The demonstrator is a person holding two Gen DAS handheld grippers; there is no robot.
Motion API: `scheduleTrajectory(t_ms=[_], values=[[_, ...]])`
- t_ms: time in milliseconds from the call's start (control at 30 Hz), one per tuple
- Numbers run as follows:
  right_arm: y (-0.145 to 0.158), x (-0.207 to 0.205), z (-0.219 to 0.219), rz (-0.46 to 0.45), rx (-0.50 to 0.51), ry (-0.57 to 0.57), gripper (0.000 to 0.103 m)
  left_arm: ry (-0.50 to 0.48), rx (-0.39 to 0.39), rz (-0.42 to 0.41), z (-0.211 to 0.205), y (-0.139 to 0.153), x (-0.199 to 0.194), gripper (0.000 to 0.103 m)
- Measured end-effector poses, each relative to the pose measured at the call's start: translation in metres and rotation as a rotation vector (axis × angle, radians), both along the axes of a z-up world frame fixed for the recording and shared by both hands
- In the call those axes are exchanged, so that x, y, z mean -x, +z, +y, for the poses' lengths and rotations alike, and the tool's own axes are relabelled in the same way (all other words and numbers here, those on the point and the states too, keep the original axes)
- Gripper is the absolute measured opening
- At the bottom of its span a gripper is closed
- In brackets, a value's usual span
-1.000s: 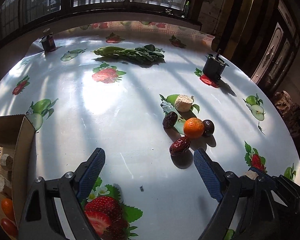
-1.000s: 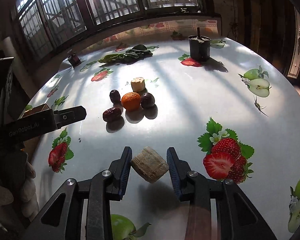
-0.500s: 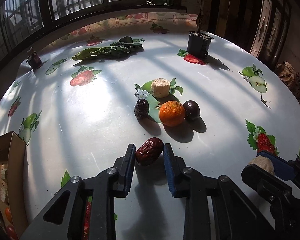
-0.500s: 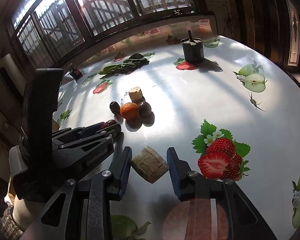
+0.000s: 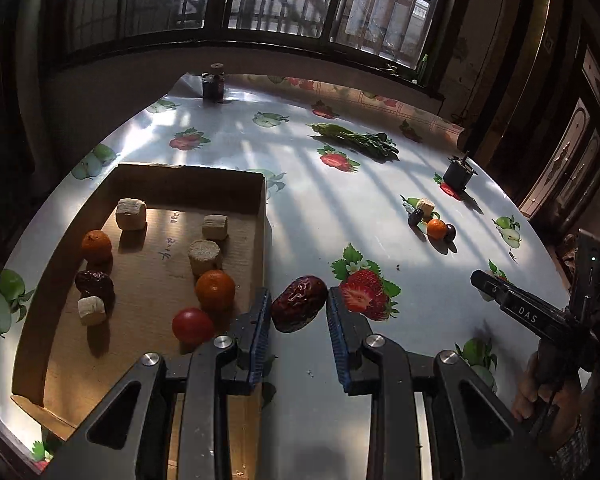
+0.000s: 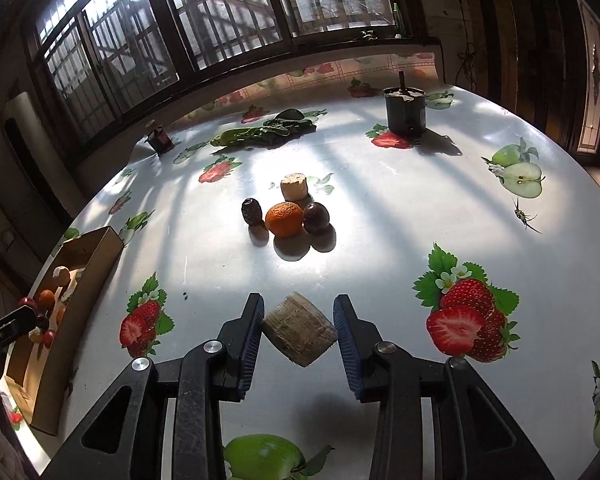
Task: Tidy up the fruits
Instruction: 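Carry date and beige cylinder into the cardboard box and open both grippers, then move both open grippers from the box back to the fruit pile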
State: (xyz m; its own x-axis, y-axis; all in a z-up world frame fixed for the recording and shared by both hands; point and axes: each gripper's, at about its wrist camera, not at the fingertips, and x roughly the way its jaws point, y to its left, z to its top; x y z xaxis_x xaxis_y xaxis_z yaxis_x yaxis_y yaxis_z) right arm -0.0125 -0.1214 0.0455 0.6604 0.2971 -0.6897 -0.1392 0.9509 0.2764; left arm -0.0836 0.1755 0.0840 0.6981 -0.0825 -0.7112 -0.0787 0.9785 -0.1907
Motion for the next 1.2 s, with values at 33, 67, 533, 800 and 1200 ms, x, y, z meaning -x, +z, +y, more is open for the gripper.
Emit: scheduleTrajectory(t_ms=[33, 67, 533, 800, 1200], values=[[0.005, 0.005, 0.01, 0.001, -0.015, 0.029, 0.039, 0.048, -0.005, 0.006, 0.02, -0.003, 0.005, 0.027], [0.011, 0.01, 0.024, -0.001, -0.029, 0.065, 0.039, 0.089, -0.007, 0.015, 0.038, -0.007, 0.009, 0.027], [0.024, 0.064, 0.251, 0.011, 0.056, 0.585, 0.04, 0.252, -0.009, 0.19, 0.124, -0.065, 0.014, 0.028], [-0.005, 0.07, 0.298, 0.016, 0.189, 0.649, 0.04, 0.276, 0.051, 0.133, 0.138, -0.056, 0.024, 0.036], [0.028, 0.091, 0.262, -0.128, 0.173, 0.514, 0.062, 0.344, -0.039, -0.014, 0.119, -0.004, 0.056, 0.061]])
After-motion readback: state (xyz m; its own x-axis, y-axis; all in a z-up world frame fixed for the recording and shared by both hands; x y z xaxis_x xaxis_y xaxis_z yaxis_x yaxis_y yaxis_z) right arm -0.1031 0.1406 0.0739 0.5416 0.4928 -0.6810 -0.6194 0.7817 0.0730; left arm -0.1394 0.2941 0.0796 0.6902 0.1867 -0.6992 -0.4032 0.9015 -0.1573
